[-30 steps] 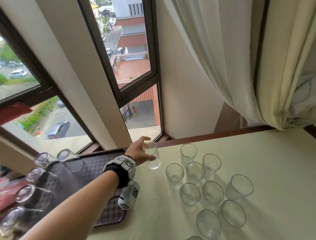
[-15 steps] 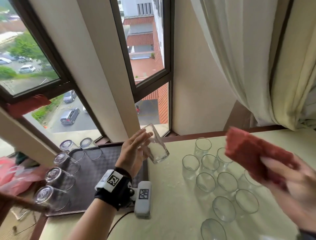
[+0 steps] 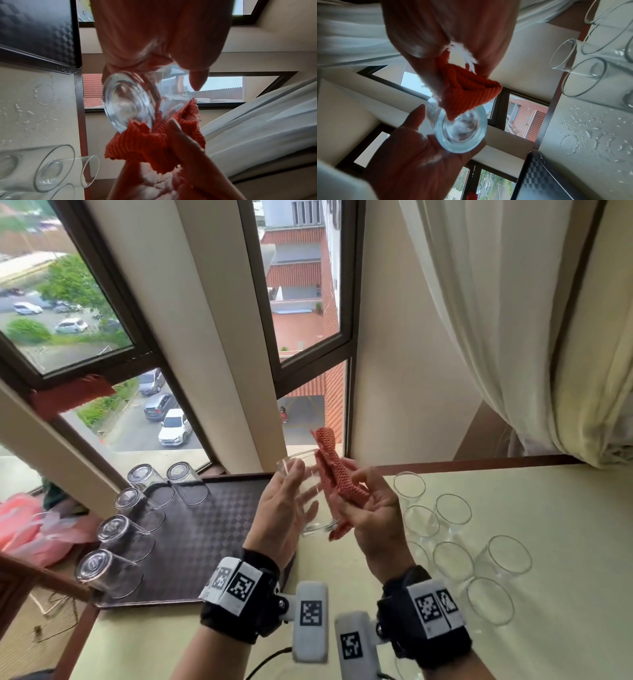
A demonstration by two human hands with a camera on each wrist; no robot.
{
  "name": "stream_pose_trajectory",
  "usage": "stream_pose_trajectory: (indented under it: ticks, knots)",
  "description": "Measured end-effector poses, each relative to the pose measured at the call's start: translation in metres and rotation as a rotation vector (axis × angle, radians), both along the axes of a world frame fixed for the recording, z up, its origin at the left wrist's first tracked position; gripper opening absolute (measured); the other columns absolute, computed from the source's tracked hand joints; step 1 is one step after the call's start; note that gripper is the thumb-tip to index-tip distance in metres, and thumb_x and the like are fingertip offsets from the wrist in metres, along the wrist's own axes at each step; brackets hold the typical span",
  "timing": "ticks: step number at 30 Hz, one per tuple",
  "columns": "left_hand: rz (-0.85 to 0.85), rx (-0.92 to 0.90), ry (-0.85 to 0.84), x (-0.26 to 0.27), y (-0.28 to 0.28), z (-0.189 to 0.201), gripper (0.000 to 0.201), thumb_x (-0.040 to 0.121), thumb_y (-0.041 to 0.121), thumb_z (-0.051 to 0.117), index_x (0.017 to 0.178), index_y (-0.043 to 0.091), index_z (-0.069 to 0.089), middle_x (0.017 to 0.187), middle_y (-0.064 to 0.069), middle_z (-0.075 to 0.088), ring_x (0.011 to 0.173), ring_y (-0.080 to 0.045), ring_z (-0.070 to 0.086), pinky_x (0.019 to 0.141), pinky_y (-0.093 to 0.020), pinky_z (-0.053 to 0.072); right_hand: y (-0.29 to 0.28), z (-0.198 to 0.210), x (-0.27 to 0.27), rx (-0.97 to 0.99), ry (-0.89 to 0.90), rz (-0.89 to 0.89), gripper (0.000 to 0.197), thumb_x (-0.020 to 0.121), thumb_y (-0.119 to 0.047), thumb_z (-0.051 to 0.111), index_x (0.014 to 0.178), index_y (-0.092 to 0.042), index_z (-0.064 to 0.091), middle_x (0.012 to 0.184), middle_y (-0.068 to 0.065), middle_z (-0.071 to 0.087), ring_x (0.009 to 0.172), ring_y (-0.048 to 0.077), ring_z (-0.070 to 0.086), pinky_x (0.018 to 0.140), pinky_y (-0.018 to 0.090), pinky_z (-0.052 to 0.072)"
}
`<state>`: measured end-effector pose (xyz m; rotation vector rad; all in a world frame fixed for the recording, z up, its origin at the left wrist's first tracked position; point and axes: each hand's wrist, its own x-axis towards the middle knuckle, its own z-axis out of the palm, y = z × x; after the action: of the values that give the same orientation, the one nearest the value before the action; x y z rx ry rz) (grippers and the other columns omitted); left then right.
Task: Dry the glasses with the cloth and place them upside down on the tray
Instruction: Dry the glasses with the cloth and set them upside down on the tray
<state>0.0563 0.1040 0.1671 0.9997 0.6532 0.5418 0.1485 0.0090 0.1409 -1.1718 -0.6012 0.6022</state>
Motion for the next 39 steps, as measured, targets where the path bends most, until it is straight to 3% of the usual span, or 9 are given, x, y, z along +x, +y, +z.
stream_pose_trajectory:
  ticks: [3,7,11,14,20,23,27,34,39]
  knots:
    - [-0.008,0.013,0.017,0.001,-0.007,0.0,0.045,0.086,0.042,0.053,0.121,0.014,0.054,0.122,0.001,0.067,0.114,-0.021,0.06,0.109,-0.047,0.035,-0.012,-0.004,0.004,-0.017,0.005,0.044,0.023,0.069,-0.002,0.069,0.084,-0.018,0.063,0.138,0.003,0.056,0.112,0.027,0.066,0.069,0.038,0.06]
    - [0.0,0.041,0.05,0.003,-0.012,-0.002,0.049,0.091,0.042,0.052,0.127,0.01,0.054,0.127,-0.002,0.065,0.115,-0.025,0.059,0.1,-0.044,0.041,-0.026,0.006,0.011,-0.022,0.048,0.2,0.038,0.082,-0.025,0.073,0.092,0.008,0.058,0.123,0.004,0.067,0.095,0.018,0.067,0.07,0.038,0.06]
    - [-0.044,0.082,0.057,0.004,-0.016,-0.003,0.038,0.087,0.043,0.053,0.116,0.019,0.056,0.116,0.009,0.069,0.111,-0.016,0.061,0.096,-0.04,0.04,-0.021,0.01,0.008,-0.091,0.169,0.078,0.021,0.09,-0.014,0.064,0.107,-0.003,0.059,0.115,0.006,0.07,0.077,0.011,0.068,0.065,0.024,0.057]
    - [-0.058,0.109,0.053,0.004,-0.021,-0.002,0.036,0.083,0.044,0.056,0.111,0.022,0.056,0.107,0.016,0.074,0.114,-0.014,0.063,0.105,-0.045,0.037,-0.018,0.005,0.006,-0.116,0.174,0.144,0.044,0.095,-0.004,0.06,0.136,-0.021,0.053,0.122,0.003,0.067,0.095,0.015,0.07,0.077,0.031,0.059]
    - [-0.016,0.031,-0.002,0.002,-0.02,-0.005,0.064,0.088,0.044,0.06,0.138,0.008,0.044,0.137,-0.009,0.059,0.128,-0.036,0.056,0.106,-0.062,0.043,-0.019,0.007,0.004,-0.204,-0.004,0.369,0.075,0.079,-0.015,0.073,0.141,-0.041,0.04,0.127,-0.003,0.061,0.11,0.015,0.064,0.076,0.025,0.054]
    - [-0.014,0.024,0.001,0.002,-0.02,-0.008,0.056,0.087,0.046,0.053,0.134,0.016,0.047,0.131,0.002,0.06,0.13,-0.034,0.052,0.108,-0.055,0.043,-0.018,0.007,0.003,-0.222,-0.084,0.424,0.093,0.078,-0.005,0.083,0.148,-0.036,0.031,0.138,-0.007,0.054,0.119,0.012,0.06,0.077,0.022,0.056]
    - [-0.037,0.025,0.01,0.003,-0.019,-0.012,0.062,0.089,0.05,0.049,0.14,0.013,0.045,0.134,-0.001,0.06,0.125,-0.027,0.057,0.08,-0.031,0.06,-0.016,0.001,0.003,-0.218,-0.106,0.378,0.097,0.069,-0.006,0.09,0.147,-0.028,0.037,0.135,-0.007,0.059,0.124,0.007,0.058,0.096,0.03,0.054]
    - [-0.166,0.16,0.059,-0.002,-0.016,-0.019,0.065,0.088,0.063,0.041,0.138,0.022,0.051,0.135,-0.003,0.063,0.128,-0.021,0.058,0.106,-0.046,0.047,-0.019,-0.006,0.009,-0.079,0.191,0.437,0.097,0.045,-0.042,0.098,0.129,-0.019,0.056,0.114,0.004,0.071,0.108,0.026,0.069,0.09,0.04,0.057]
    - [-0.151,0.152,0.051,-0.002,-0.011,-0.01,0.043,0.098,0.041,0.044,0.128,0.012,0.054,0.133,-0.004,0.063,0.126,-0.015,0.057,0.11,-0.039,0.043,-0.021,-0.001,0.009,-0.209,-0.143,0.217,0.087,0.057,-0.029,0.092,0.134,-0.023,0.052,0.121,-0.003,0.066,0.113,0.011,0.064,0.093,0.031,0.056]
